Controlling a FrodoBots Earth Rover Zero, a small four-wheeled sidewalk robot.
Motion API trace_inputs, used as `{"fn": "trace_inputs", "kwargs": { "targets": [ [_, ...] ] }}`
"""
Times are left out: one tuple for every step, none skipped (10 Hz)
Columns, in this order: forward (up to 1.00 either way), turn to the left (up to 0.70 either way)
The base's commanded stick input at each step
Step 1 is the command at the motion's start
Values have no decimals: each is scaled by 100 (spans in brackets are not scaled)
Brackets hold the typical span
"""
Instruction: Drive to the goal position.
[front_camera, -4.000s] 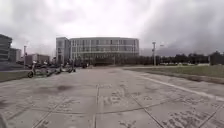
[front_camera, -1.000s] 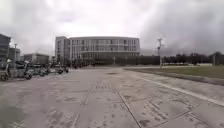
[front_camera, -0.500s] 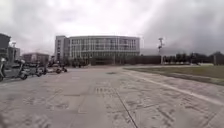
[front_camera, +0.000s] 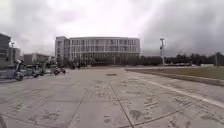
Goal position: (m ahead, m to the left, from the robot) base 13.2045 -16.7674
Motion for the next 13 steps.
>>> {"fn": "trace_inputs", "kwargs": {
  "targets": [
    [70,1],
    [70,1],
    [70,1],
    [70,1],
    [70,1],
    [70,1],
    [70,1],
    [70,1],
    [70,1],
    [70,1],
    [70,1],
    [70,1],
    [70,1]
  ]
}}
